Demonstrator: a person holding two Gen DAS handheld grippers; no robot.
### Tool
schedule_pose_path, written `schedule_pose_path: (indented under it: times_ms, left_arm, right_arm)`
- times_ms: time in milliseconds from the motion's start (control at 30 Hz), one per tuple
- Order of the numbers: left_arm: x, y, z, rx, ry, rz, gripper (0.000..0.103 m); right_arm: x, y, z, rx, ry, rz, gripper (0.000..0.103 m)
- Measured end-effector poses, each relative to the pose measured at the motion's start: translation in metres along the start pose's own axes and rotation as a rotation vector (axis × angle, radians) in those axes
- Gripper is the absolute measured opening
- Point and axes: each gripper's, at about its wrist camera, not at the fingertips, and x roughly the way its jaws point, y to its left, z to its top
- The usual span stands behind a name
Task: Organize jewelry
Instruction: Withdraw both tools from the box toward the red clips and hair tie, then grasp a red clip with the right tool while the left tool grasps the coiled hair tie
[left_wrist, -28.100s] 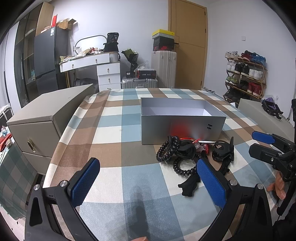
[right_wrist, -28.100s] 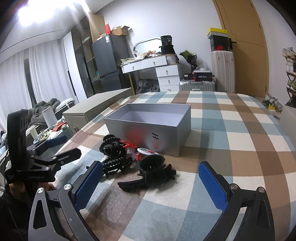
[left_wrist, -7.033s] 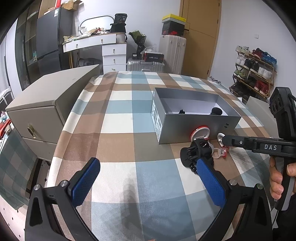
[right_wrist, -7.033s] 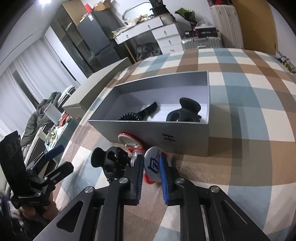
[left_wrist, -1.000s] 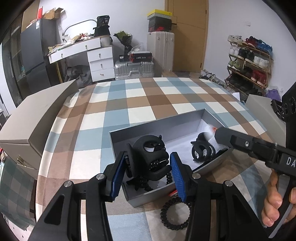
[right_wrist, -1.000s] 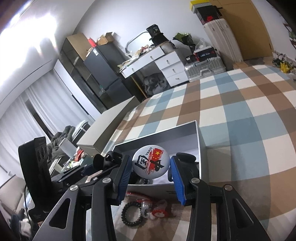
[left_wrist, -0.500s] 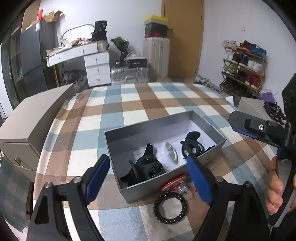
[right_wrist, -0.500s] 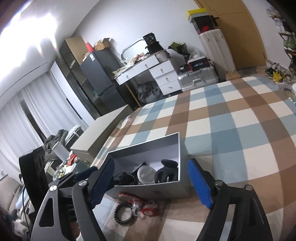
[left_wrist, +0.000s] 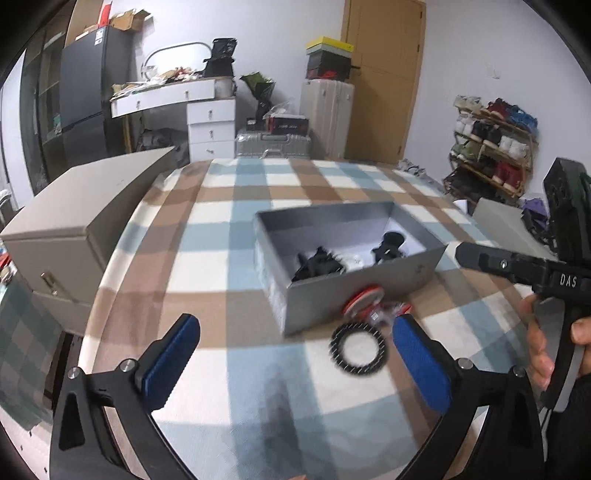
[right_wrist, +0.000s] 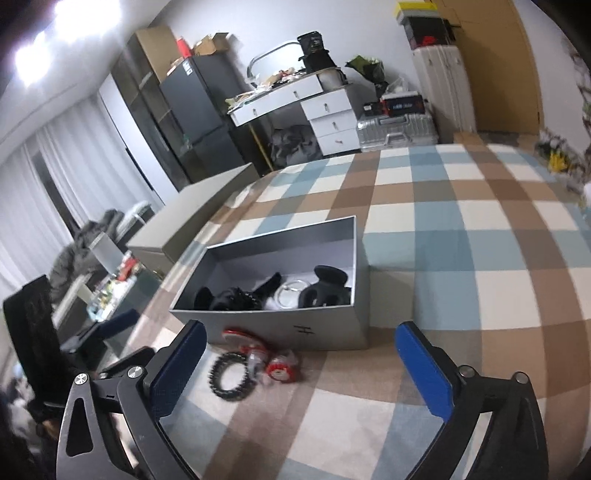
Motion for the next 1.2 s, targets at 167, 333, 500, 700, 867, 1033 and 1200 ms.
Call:
schedule_pose_path:
  times_ms: [167, 333, 500, 700, 867, 1033, 1200]
  left_arm:
    - [0.002, 0.007, -0.01, 0.002, 0.025, 0.013, 0.102]
    - [-0.001, 0.015, -0.014, -0.003, 0.031, 0.013, 0.102]
    - [-0.004, 0.024, -0.014, -0.035, 0.011, 0.018, 0.102]
    - [0.001, 0.032, -0.018, -0.049, 0.017, 0.036, 0.102]
    - [0.006, 0.036, -0.021, -0.078, 0.04, 0.013, 0.102]
    - [0.006, 0.034, -0.023, -0.064, 0.043, 0.02, 0.102]
    - [0.008, 0.033, -0.023, -0.052, 0.052, 0.017, 0.102]
  right_arm:
    - [0.015, 0.004, -0.007, -0.041, 0.078, -0.071, 0.103]
    - [0.033, 0.014, -0.015, -0.103, 0.154, -0.123, 0.103]
    - [0.047, 0.021, -0.024, -0.171, 0.204, -0.229, 0.103]
    - [0.057, 0.028, -0.032, -0.217, 0.232, -0.254, 0.102]
    - [0.066, 0.032, -0.035, -0.231, 0.248, -0.327, 0.102]
    - [0.068, 0.035, -0.032, -0.218, 0.23, -0.363, 0.1]
    - [0.07, 0.039, -0.032, -0.212, 0.207, -0.377, 0.098]
